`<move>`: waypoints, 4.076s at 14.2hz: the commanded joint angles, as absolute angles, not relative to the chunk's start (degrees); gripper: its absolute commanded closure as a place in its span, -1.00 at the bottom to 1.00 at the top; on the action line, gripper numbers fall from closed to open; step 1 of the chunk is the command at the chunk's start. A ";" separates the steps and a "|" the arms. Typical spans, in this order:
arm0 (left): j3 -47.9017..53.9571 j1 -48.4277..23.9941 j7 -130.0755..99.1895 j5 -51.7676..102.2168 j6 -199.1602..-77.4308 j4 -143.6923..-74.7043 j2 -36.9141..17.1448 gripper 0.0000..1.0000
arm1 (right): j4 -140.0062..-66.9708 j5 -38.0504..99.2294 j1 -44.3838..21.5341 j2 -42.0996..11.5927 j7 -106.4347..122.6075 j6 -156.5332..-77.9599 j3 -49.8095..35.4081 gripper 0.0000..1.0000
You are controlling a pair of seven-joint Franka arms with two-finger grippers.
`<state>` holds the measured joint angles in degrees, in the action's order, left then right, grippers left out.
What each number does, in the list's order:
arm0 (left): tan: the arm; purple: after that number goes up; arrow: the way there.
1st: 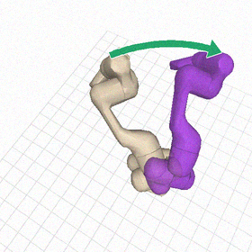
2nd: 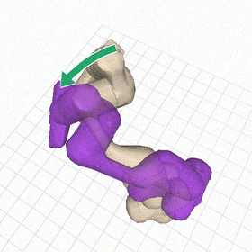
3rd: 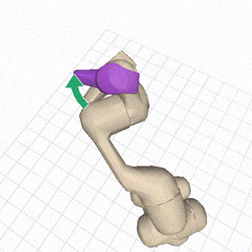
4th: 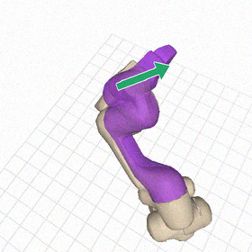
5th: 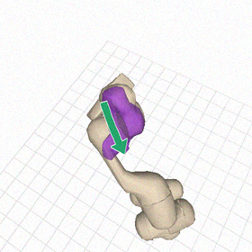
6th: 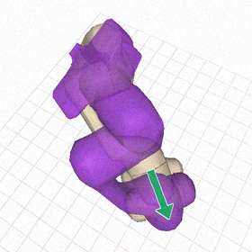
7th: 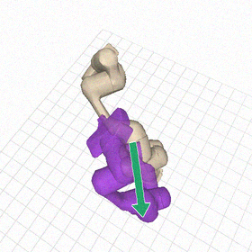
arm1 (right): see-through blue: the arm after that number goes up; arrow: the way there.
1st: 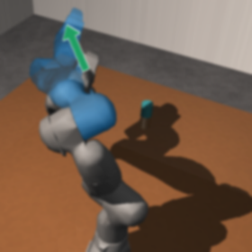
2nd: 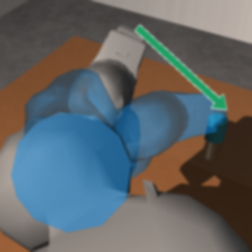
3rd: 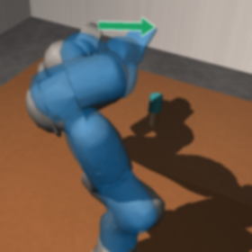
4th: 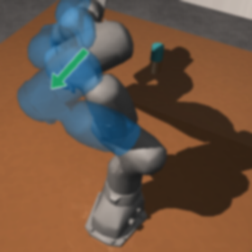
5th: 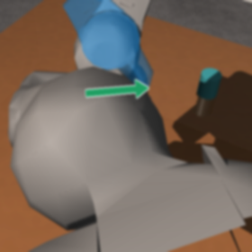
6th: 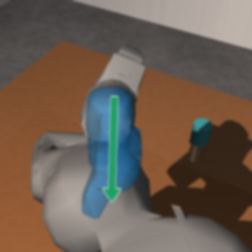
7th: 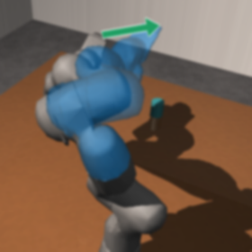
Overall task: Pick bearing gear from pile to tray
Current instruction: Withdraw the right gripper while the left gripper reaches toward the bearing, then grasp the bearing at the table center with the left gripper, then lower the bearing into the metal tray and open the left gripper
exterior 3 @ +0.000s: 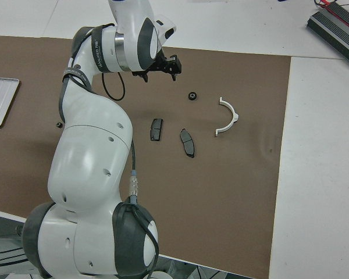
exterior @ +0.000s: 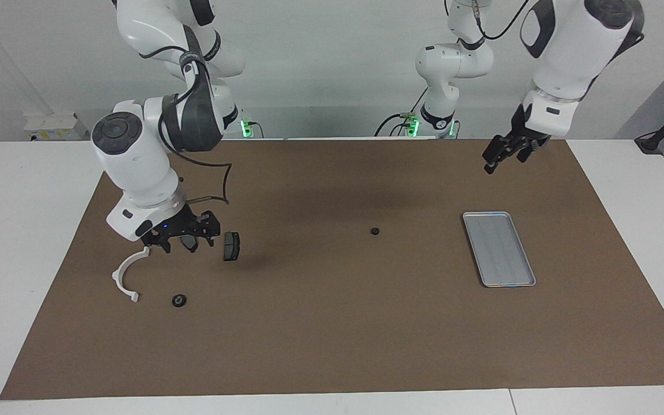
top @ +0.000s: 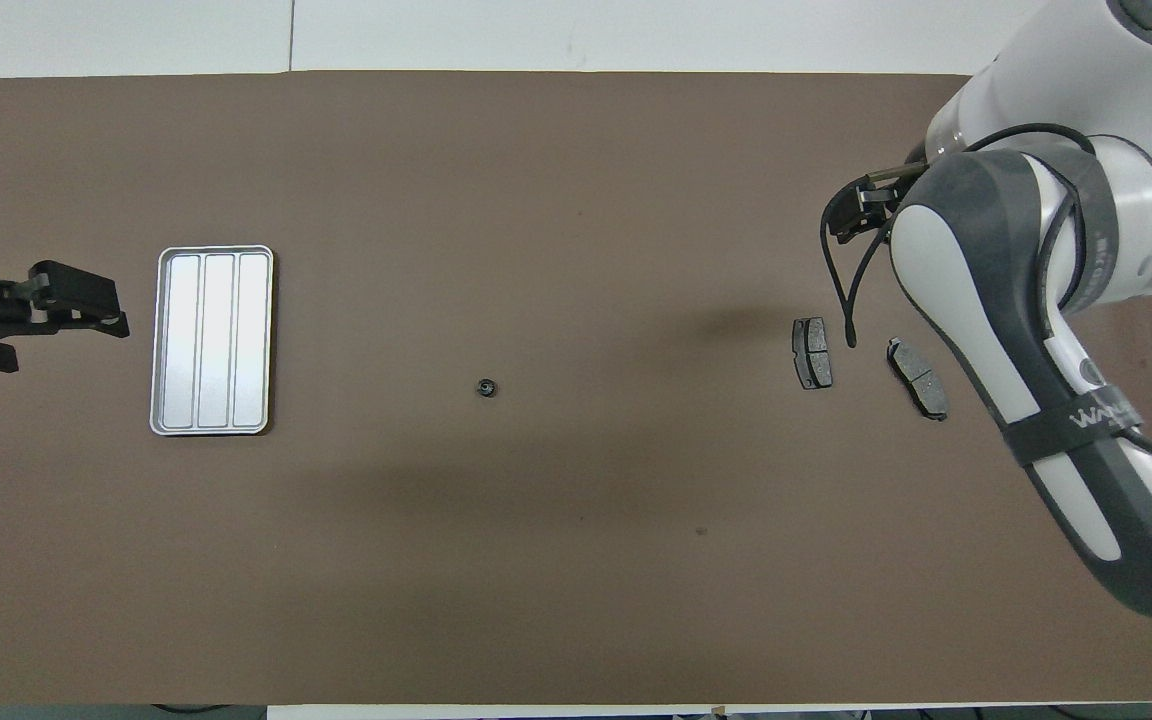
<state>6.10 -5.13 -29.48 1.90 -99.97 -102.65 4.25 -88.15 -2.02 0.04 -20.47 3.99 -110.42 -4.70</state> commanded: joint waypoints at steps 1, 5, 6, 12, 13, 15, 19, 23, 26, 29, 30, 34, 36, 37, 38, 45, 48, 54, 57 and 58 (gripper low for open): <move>5.45 -9.30 -32.43 2.11 -105.46 -107.93 4.59 -1.00 | -96.23 -2.72 4.12 -18.63 9.22 -119.50 -5.54 -1.00; 5.54 -15.38 -39.79 3.33 -116.07 -110.11 -0.79 -1.00 | -97.29 -4.74 5.79 -22.14 9.40 -125.75 -5.54 -1.00; 5.45 -15.82 -41.99 3.60 -118.02 -112.30 -0.18 -1.00 | -97.29 -4.92 5.89 -23.11 9.49 -127.16 -5.54 -1.00; 5.27 -21.61 -54.22 0.90 -123.92 -112.24 -8.50 -1.00 | -95.37 -4.75 7.38 -31.46 10.20 -135.44 -5.62 -1.00; 5.27 -23.45 -54.49 -0.86 -124.97 -111.89 -10.87 -1.00 | -95.10 -4.40 7.21 -31.81 10.02 -135.44 -5.62 -1.00; 5.36 -24.78 -55.28 -0.88 -127.60 -111.88 -15.36 -1.00 | -95.01 -3.78 7.12 -32.43 9.41 -135.27 -5.62 -1.00; 5.36 -26.37 -60.73 -1.05 -133.68 -112.32 -18.72 -0.91 | -92.73 -3.34 6.24 -32.43 4.23 -127.36 -5.71 -1.00; 5.36 -26.54 -60.64 -1.23 -133.86 -112.76 -18.81 -0.72 | -92.90 -3.87 6.15 -33.13 4.22 -129.01 -5.71 -1.00; 5.36 -27.94 -60.73 -1.23 -134.56 -114.25 -18.63 -0.68 | -93.25 -4.04 6.33 -33.66 4.22 -130.34 -5.71 -1.00; 5.36 -28.39 -61.00 -1.23 -136.49 -116.10 -18.37 -0.68 | -93.43 -4.04 6.15 -33.66 4.13 -130.52 -5.71 -1.00; 5.36 -28.39 -61.00 -1.23 -136.49 -116.19 -18.37 -0.68 | -93.43 -4.04 6.24 -33.84 4.22 -130.60 -5.71 -1.00; 5.36 -28.39 -61.00 -1.23 -136.58 -116.72 -18.19 -0.55 | -93.78 -4.13 6.68 -34.63 4.31 -132.54 -5.71 -0.93; 5.36 -28.39 -61.00 -1.23 -136.58 -116.72 -18.19 -0.25 | -93.87 -4.13 6.68 -34.63 4.31 -132.54 -5.71 -0.86; 5.36 -28.39 -61.00 -1.23 -136.58 -116.72 -18.19 -0.07 | -93.87 -4.13 6.68 -34.63 4.39 -132.54 -5.71 -0.75; 5.36 -28.39 -61.00 -1.23 -136.58 -116.72 -18.19 0.12 | -93.87 -4.13 6.68 -34.63 4.31 -132.54 -5.71 -0.62; 4.66 -26.99 -58.99 -1.32 -132.29 -115.84 -15.14 1.00 | -93.87 -3.96 6.59 -34.63 4.22 -132.54 -5.71 0.88; 4.66 -18.75 -43.65 -1.32 -119.67 -116.54 -7.58 1.00 | -93.87 -3.96 6.59 -34.63 4.22 -132.45 -5.71 1.00; 4.83 -0.64 -9.63 -0.88 -118.90 -120.13 -4.14 1.00 | -93.08 -4.22 6.50 -33.75 4.22 -130.00 -5.71 1.00; 4.83 3.16 -1.68 -0.79 -126.71 -126.02 -2.81 1.00 | -90.80 -4.66 5.80 -32.09 4.22 -123.95 -5.62 1.00; 4.83 3.34 -1.32 -0.79 -128.57 -127.08 -2.81 1.00 | -89.92 -5.44 5.54 -30.86 4.39 -121.23 -5.62 1.00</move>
